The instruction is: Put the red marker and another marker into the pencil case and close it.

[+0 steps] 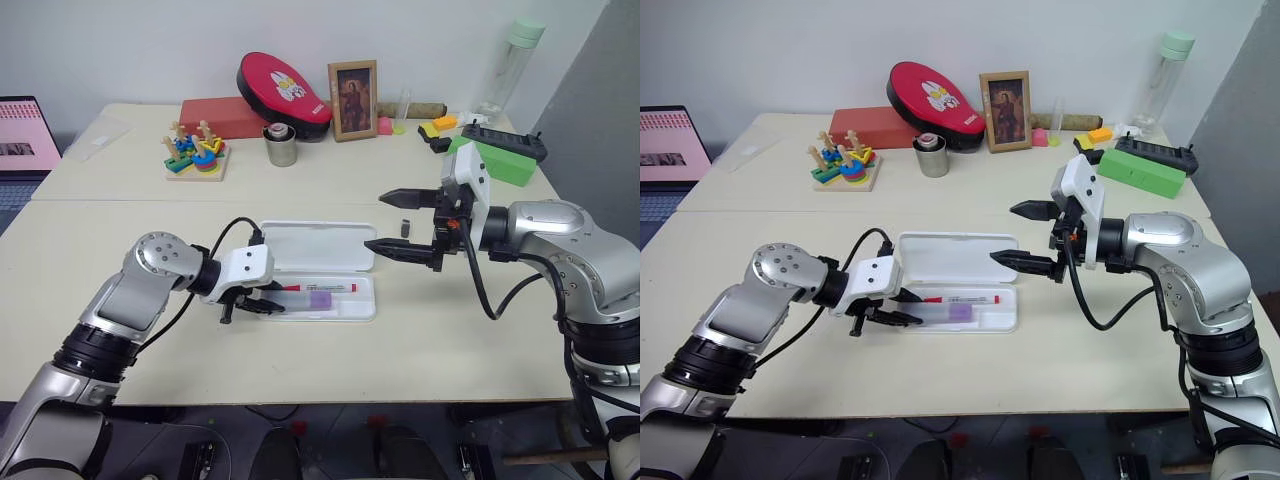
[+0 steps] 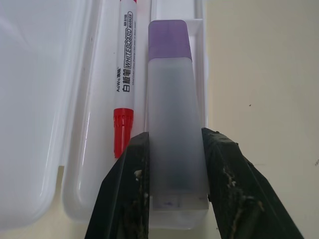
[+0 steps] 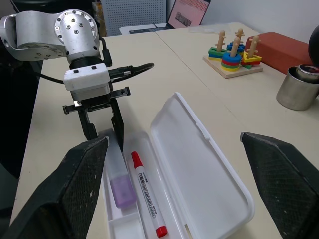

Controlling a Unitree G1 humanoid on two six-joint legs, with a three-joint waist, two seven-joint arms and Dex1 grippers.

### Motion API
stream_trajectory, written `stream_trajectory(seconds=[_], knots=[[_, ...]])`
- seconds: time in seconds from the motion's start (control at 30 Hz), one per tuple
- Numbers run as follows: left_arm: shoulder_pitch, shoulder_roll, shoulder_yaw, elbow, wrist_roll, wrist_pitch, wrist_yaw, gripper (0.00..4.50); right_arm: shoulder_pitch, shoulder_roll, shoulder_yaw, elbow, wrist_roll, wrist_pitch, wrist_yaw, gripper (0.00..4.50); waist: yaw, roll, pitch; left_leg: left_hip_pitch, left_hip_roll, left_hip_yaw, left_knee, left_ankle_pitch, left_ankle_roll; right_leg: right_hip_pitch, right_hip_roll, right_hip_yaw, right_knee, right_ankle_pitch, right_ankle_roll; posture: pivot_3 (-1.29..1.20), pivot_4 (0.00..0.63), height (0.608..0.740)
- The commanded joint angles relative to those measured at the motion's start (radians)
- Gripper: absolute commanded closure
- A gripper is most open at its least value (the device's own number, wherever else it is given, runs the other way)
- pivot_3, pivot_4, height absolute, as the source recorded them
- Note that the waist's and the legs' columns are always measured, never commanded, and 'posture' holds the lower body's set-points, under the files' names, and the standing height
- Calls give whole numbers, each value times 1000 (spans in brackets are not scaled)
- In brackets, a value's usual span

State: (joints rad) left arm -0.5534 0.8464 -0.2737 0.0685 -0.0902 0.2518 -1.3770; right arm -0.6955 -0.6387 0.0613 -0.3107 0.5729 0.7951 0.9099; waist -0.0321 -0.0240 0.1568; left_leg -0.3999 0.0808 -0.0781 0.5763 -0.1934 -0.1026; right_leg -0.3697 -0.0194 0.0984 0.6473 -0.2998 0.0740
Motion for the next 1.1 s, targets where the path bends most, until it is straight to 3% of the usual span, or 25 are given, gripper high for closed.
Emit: stream_trajectory(seconds=[0.03,0.33,0.4,0.87,1.1], knots=[[-23,-5,-4,-3,11,-17,-5,3312,-6,-1,-16,-43,18,1,-8,0,0,0,0,0,0,0,0,0,0,0,0,0,0,0,0,0,150,740],[-39,-25,-12,20,22,-12,-19,3312,0,-1,-20,-50,21,6,-15,0,1,0,0,0,0,0,0,0,0,0,0,0,0,0,0,0,150,740],[-46,-32,-13,25,24,-10,-18,2612,2,-1,-20,-49,21,5,-16,0,1,0,0,0,0,0,0,0,0,0,0,0,0,0,0,0,150,740],[-56,-76,33,6,-30,47,4,75,10,8,-23,-31,4,13,-50,0,0,0,0,0,0,0,1,0,0,0,0,0,1,0,0,0,150,740],[-43,-309,205,-99,-177,163,298,18,-25,91,-42,139,-108,108,-316,0,1,-2,-2,0,0,-1,3,0,0,2,0,0,1,0,0,0,150,740]])
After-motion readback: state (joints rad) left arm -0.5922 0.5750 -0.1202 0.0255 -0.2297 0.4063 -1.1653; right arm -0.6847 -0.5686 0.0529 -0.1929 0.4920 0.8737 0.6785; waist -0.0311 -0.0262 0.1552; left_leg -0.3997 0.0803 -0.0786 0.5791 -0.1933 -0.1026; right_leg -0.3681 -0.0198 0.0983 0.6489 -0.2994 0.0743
